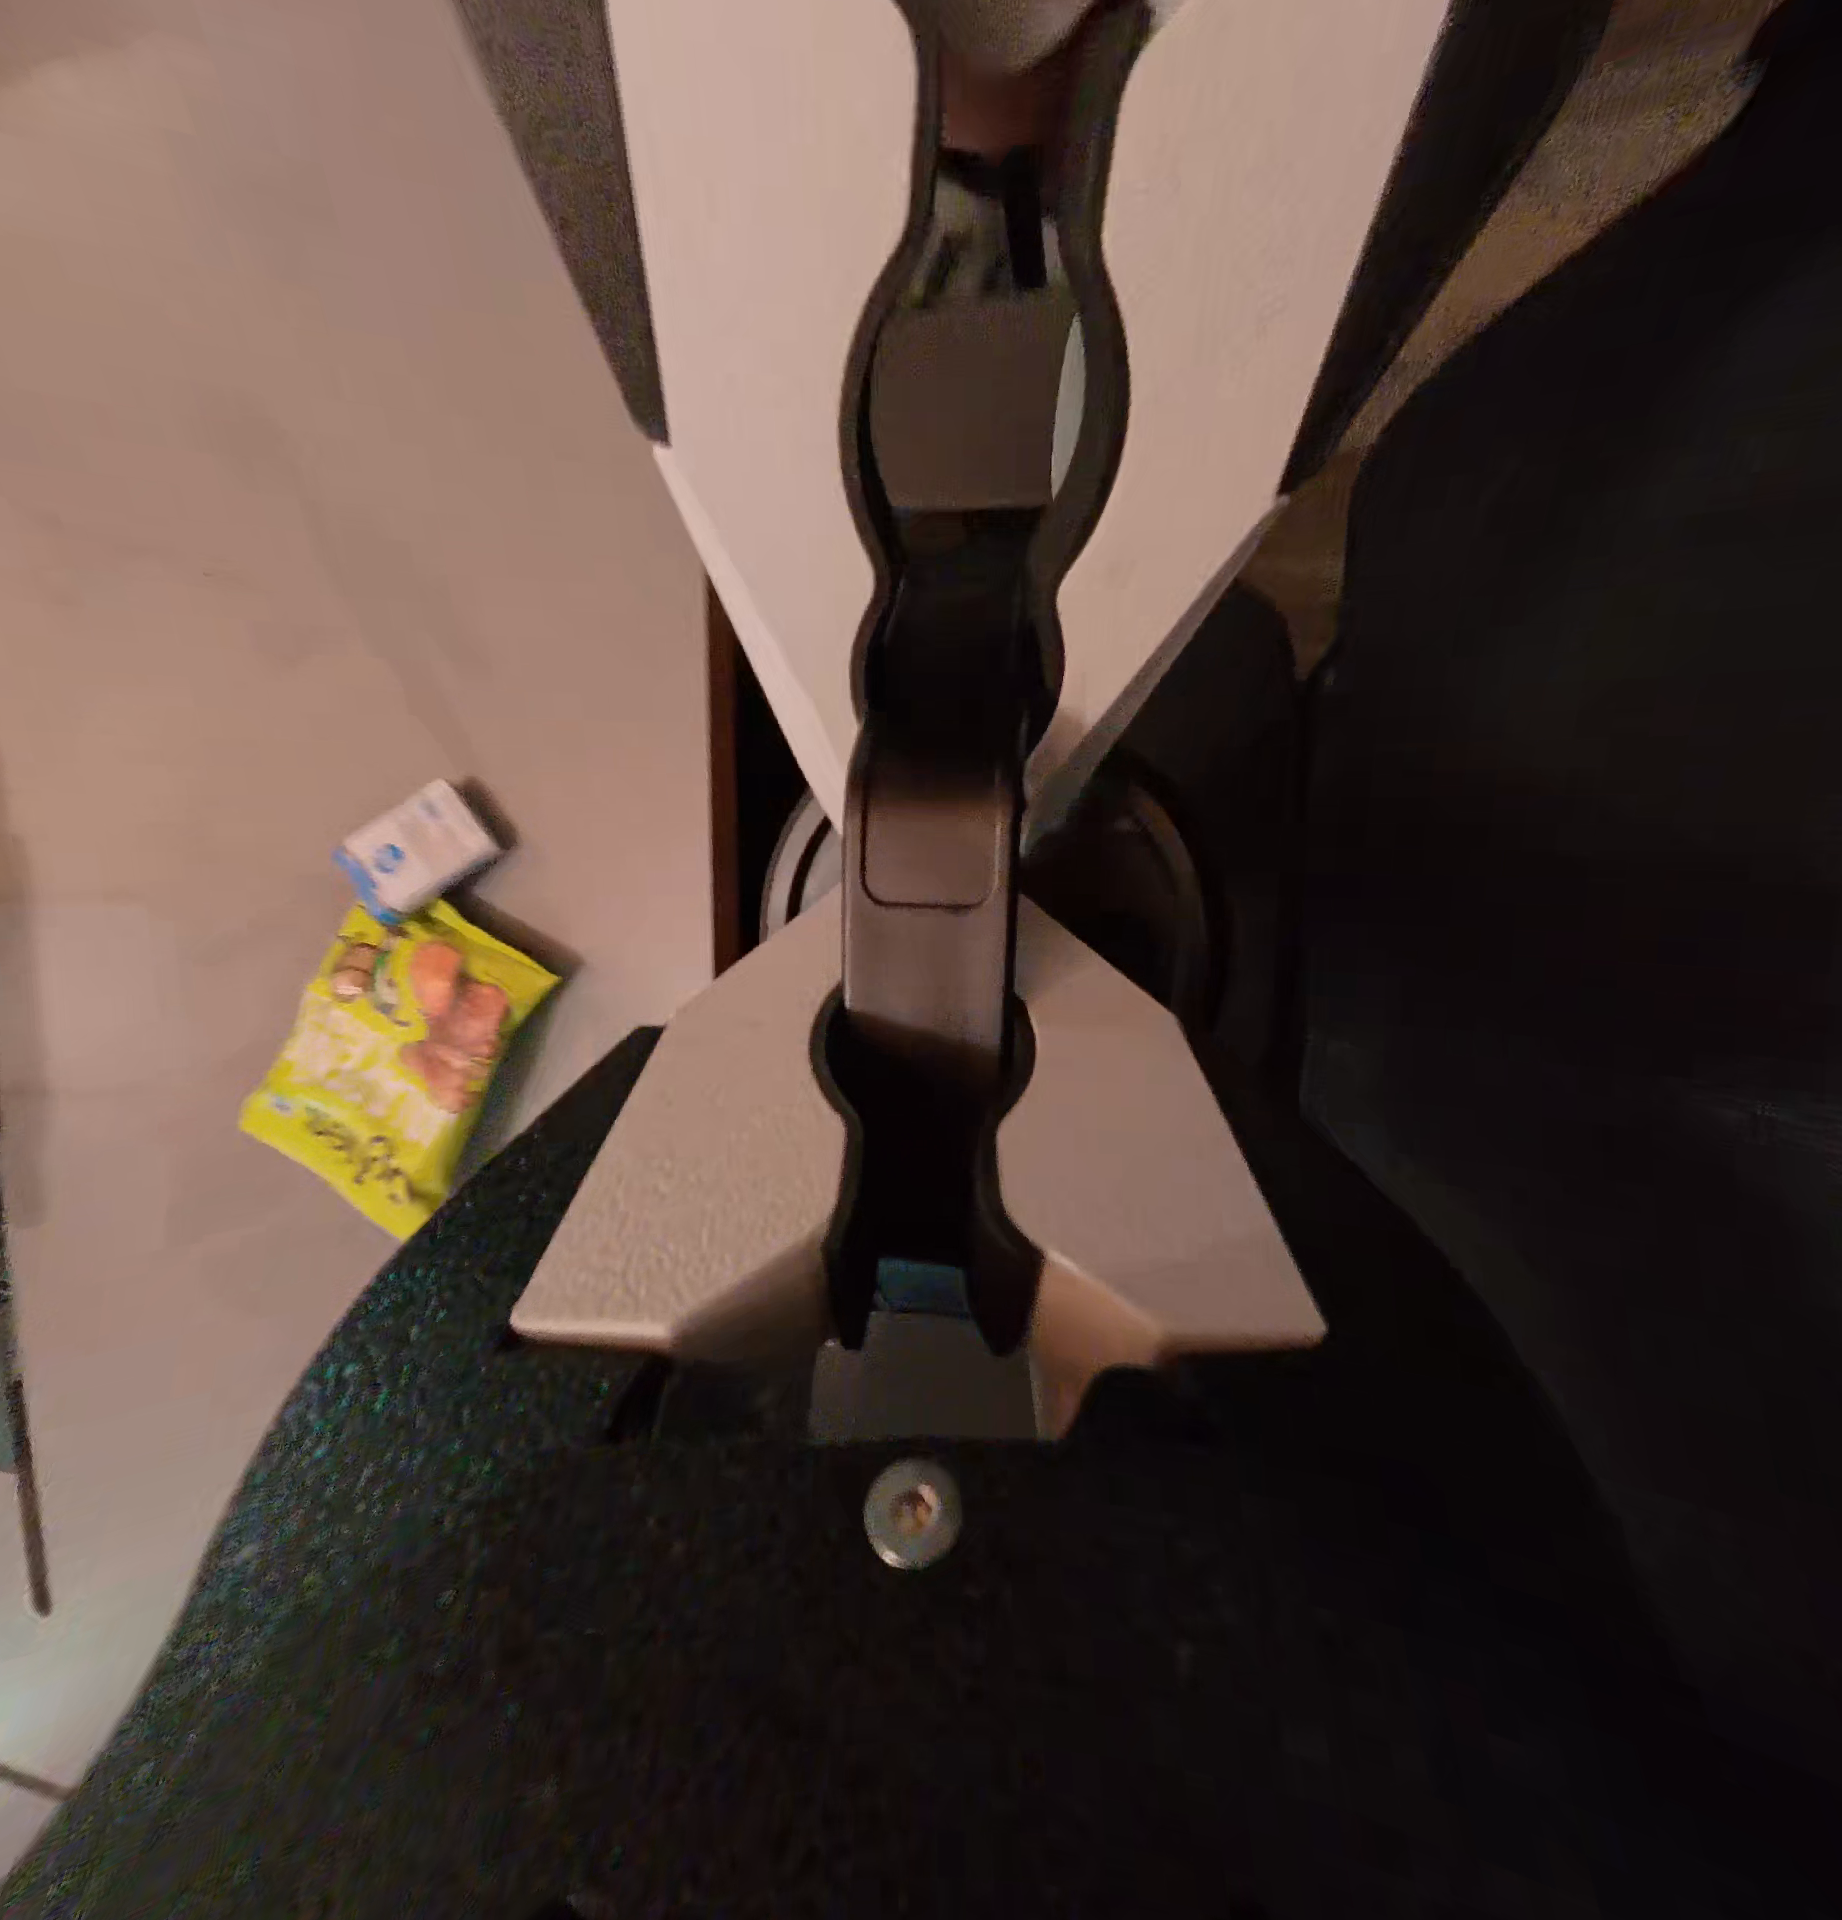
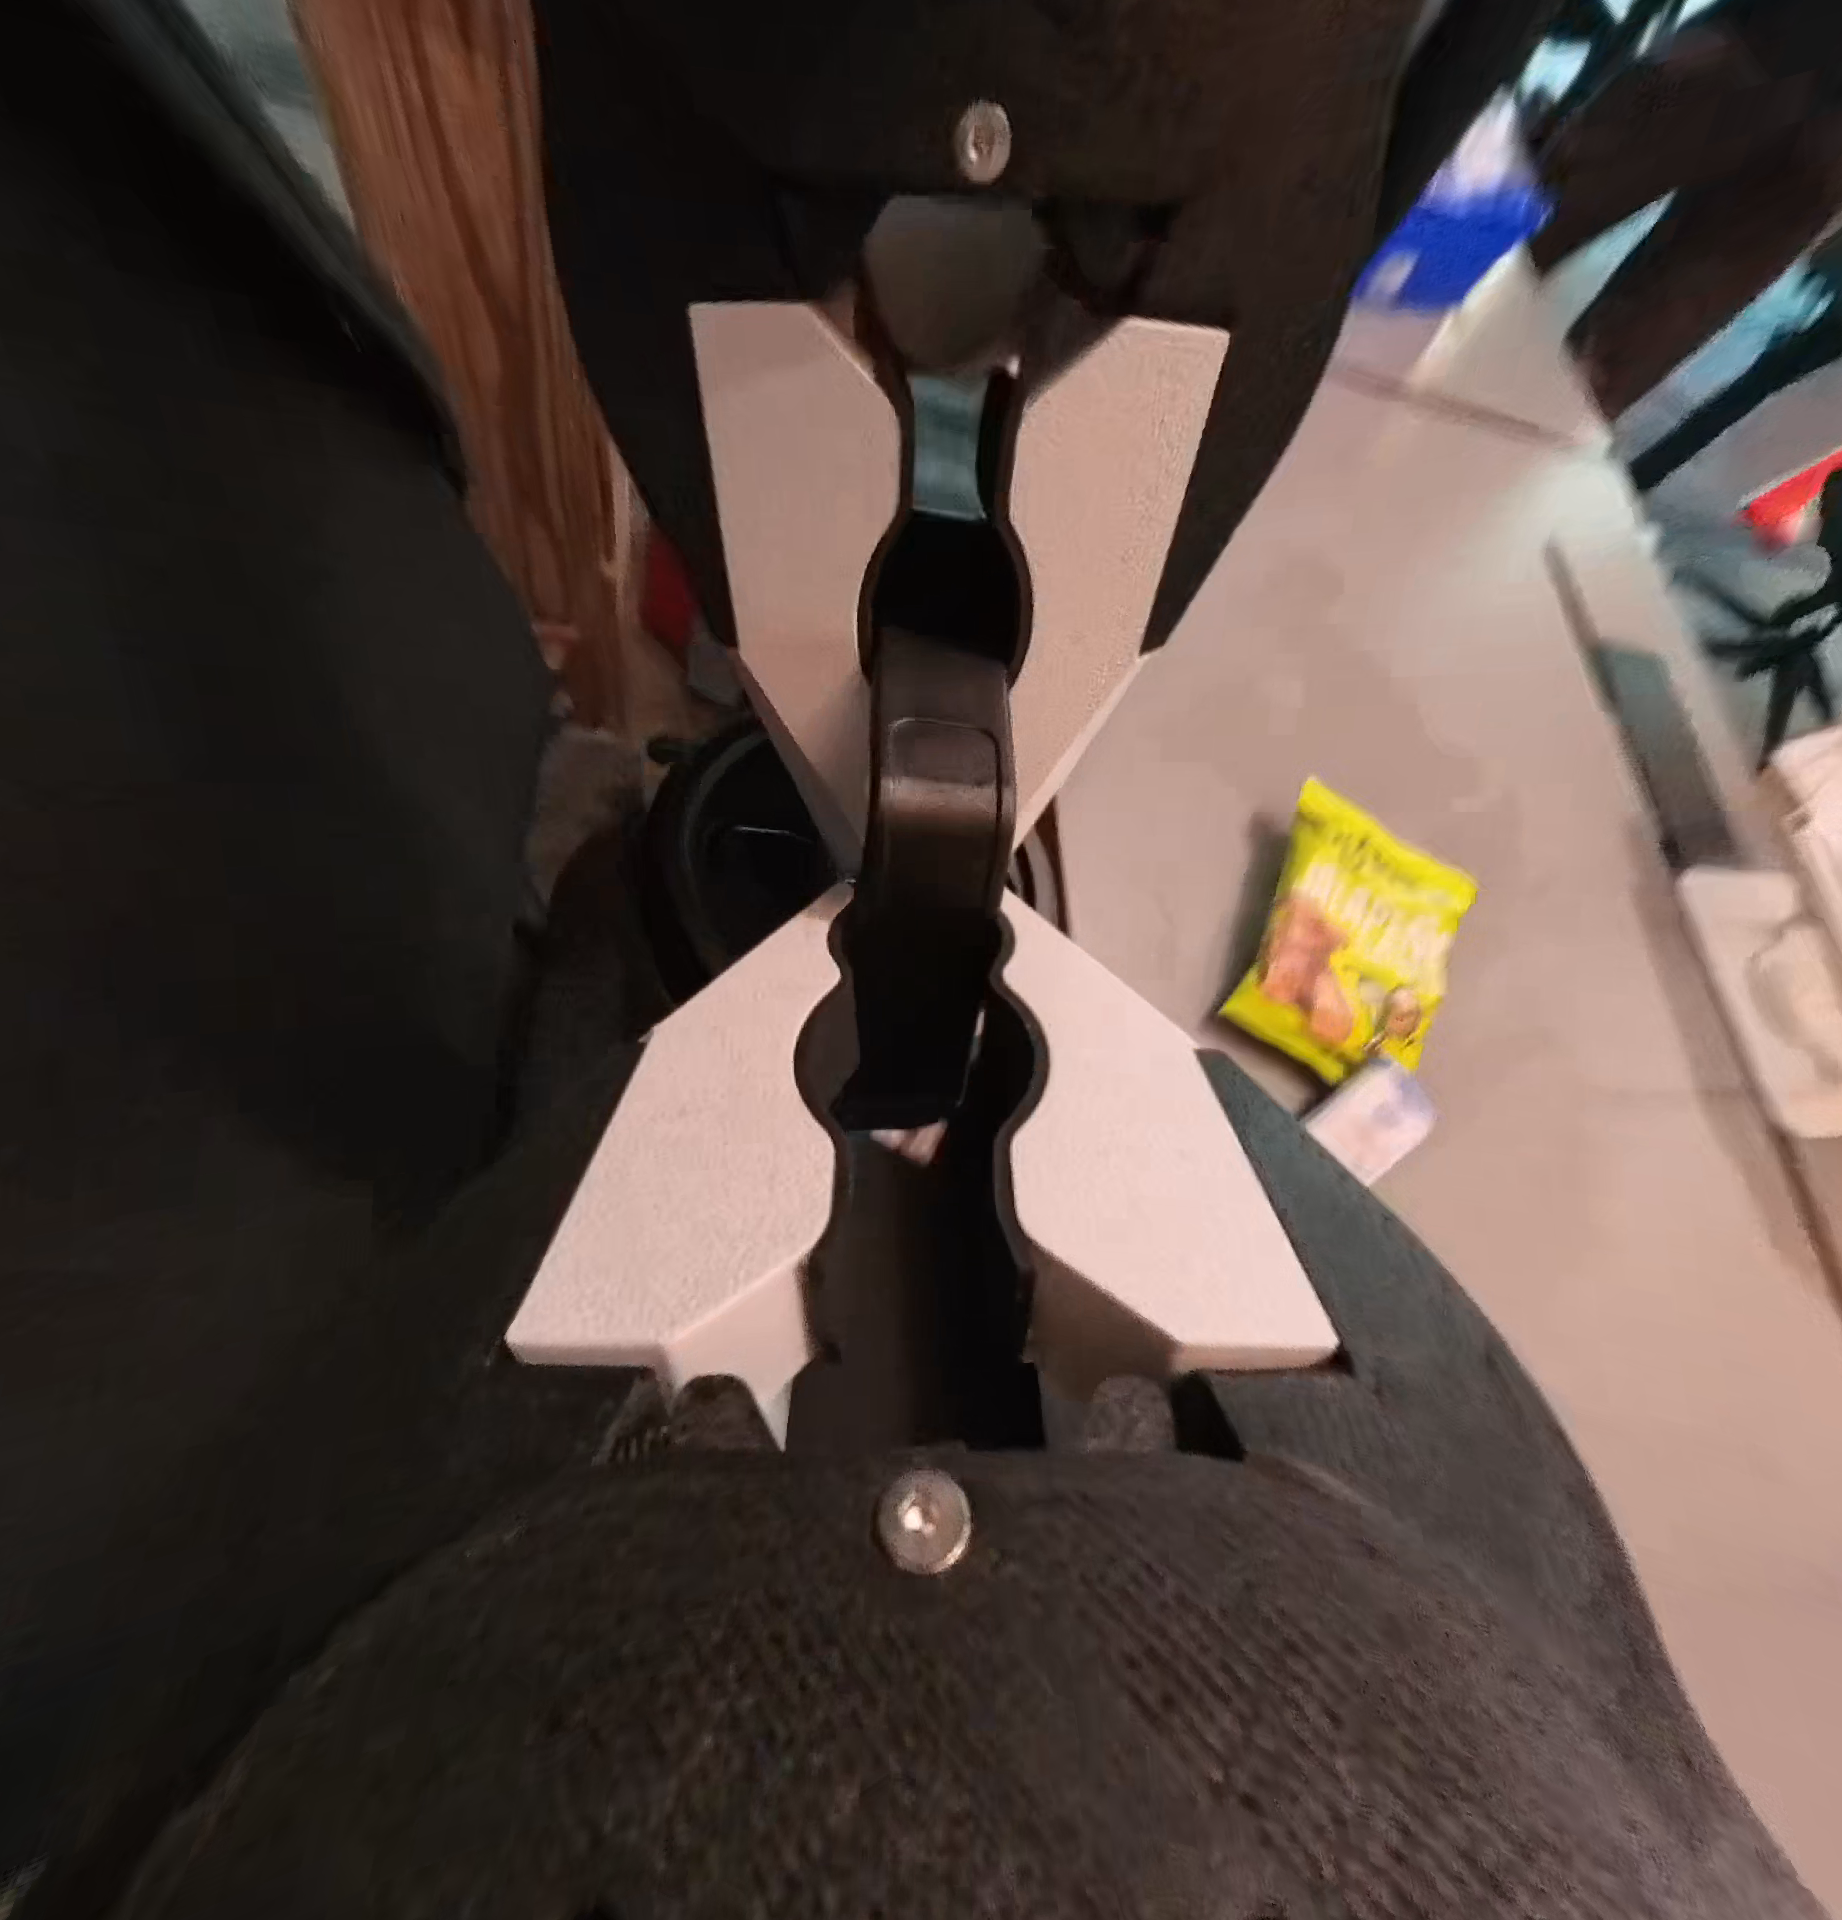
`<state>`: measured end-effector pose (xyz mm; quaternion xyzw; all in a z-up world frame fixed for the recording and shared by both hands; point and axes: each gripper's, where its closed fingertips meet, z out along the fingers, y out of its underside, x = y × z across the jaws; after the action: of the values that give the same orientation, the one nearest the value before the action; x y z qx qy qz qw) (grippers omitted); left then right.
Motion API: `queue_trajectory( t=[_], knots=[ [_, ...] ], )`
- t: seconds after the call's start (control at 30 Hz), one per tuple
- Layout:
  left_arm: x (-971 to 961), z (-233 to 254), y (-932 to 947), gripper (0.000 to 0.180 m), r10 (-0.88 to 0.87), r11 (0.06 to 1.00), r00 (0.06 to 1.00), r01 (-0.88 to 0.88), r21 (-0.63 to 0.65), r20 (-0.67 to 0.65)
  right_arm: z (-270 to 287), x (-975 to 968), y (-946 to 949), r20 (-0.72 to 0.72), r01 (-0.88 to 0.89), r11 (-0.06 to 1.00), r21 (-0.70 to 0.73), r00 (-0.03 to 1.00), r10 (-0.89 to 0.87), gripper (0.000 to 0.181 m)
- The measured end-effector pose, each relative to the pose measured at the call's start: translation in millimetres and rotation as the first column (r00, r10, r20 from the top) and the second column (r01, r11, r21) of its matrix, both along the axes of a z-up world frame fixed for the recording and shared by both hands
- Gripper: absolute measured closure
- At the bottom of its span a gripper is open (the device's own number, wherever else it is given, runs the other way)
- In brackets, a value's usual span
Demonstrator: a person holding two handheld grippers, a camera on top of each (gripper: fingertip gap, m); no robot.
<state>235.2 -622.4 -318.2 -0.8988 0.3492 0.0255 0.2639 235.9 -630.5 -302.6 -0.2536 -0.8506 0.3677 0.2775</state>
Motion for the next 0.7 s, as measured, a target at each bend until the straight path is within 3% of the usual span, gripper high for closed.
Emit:
queue_trajectory(
  t=[0.33, 0.43, 0.53, 0.63, 0.7],
  knots=[
    [-0.3, -180.6, -12.8, 0.17, 0.014, 0.983, 0.999, -0.02, -0.184, -0.03, -179.5, 4.0, -2.5, 0.118, 0.098, 0.994, -0.047, 0.989, -0.092, 0.166],
    [6.0, -179.8, -10.9, 0.17, 0.039, 0.993, 0.998, -0.034, -0.117, 0.045, -174.2, 6.2, -7.9, 0.118, 0.107, 0.97, -0.217, 0.99, -0.083, 0.166],
    [12.9, -183.2, -19.4, 0.17, 0.033, 0.993, 0.996, -0.023, -0.115, 0.084, -180.1, 12.7, -17.9, 0.159, 0.041, 0.983, -0.178, 0.987, -0.012, 0.166],
    [13.9, -188.7, -28.1, 0.142, 0.06, 0.99, 0.989, -0.041, -0.138, 0.133, -180.7, 12.4, -17.9, 0.166, 0.056, 0.984, -0.169, 0.986, -0.027, 0.166],
    [14.5, -189.5, -31.7, 0.141, 0.084, 0.986, 0.982, -0.058, -0.155, 0.169, -180.8, 14.0, -19.1, 0.166, 0.048, 0.983, -0.175, 0.986, -0.019, 0.166]
  ],
)
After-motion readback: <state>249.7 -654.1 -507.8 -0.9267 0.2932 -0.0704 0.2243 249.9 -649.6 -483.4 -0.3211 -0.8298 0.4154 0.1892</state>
